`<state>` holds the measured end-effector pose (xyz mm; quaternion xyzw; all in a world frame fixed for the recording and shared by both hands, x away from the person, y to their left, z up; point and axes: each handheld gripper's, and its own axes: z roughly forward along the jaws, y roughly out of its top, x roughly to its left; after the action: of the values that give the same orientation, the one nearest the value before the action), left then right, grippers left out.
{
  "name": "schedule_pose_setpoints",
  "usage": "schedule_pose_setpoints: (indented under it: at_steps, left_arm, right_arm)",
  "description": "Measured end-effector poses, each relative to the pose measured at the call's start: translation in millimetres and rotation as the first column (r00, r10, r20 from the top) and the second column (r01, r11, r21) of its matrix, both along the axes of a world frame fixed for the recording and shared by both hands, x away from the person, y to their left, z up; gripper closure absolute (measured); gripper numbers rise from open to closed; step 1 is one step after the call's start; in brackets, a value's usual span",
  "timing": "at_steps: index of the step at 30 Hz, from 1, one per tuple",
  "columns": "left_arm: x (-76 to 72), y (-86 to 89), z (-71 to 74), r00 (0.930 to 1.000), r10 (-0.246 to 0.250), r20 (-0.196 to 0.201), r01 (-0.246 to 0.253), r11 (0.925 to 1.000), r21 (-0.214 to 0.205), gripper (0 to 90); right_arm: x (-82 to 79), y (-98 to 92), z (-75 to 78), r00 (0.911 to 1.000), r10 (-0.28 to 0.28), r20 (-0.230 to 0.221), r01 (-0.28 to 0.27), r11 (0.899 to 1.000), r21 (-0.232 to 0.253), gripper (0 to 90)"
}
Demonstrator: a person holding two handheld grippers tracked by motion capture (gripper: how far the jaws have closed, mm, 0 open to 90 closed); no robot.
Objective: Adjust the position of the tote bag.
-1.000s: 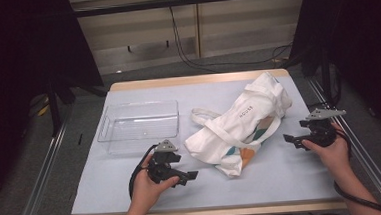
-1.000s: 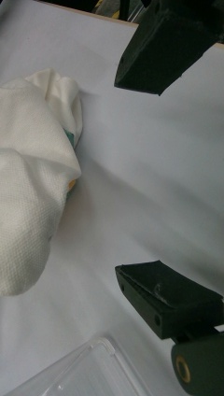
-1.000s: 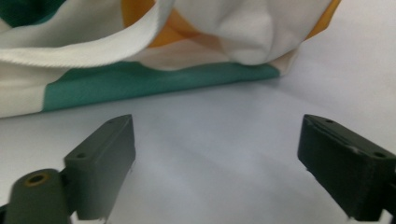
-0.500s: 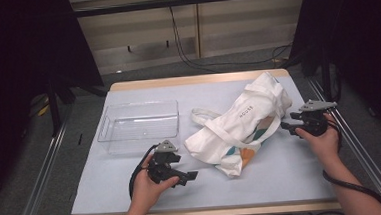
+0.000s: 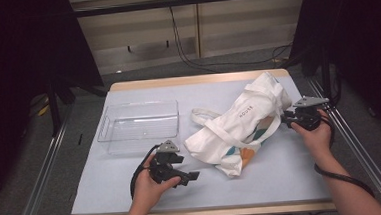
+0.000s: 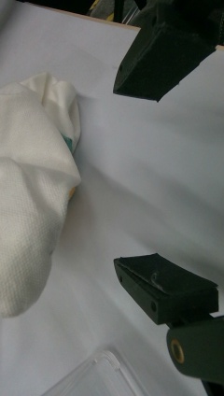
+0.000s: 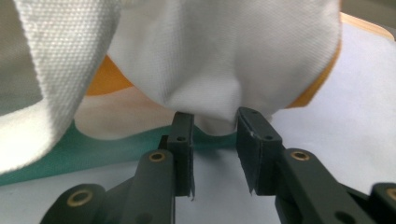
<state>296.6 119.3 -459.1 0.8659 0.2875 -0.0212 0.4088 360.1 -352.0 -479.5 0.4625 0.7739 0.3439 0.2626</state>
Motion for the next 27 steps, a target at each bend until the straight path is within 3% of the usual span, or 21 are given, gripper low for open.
schedule_pose_setpoints:
  at_steps: [8,13,15,17,20,25,27]
  left_arm:
    - [-3.2,-8.3,2.2,0.9989,-0.046,0.012,0.046,0.999,0.001,35.4]
    - [-3.5,-16.1,4.1,0.9977,-0.059,0.034,0.059,0.9982,-0.009,54.2]
    - [-2.8,-17.3,5.4,0.9967,-0.073,0.035,0.073,0.9973,0.008,64.1]
    - [-1.9,-23.2,5.0,0.9967,-0.072,0.038,0.073,0.9971,-0.02,72.9]
    - [-0.9,-27.0,7.9,0.9964,-0.083,0.02,0.083,0.9964,-0.018,82.4]
    - [-4.0,-36.5,7.7,0.9948,-0.102,0.006,0.102,0.9935,-0.052,86.8]
    - [-5.0,-42.3,5.4,0.9925,-0.122,0.006,0.122,0.9915,-0.046,86.8]
  right_arm:
    - [2.5,-1.4,-0.9,0.9999,-0.013,0.004,0.013,1.0,0.009,80.6]
    - [3.5,-0.5,1.3,1.0,-0.008,-0.002,0.008,1.0,-0.003,84.0]
    - [3.2,0.0,1.5,1.0,-0.009,-0.003,0.009,1.0,0.003,84.7]
    - [2.3,0.4,0.4,0.9998,-0.022,-0.002,0.022,1.0,0.012,85.6]
    - [1.5,1.3,0.3,0.9998,-0.018,-0.006,0.018,1.0,0.008,86.6]
    - [0.5,1.8,1.7,0.9998,-0.016,-0.011,0.016,1.0,0.012,87.4]
    - [-0.4,2.1,1.9,0.9998,-0.016,-0.013,0.017,1.0,0.016,87.5]
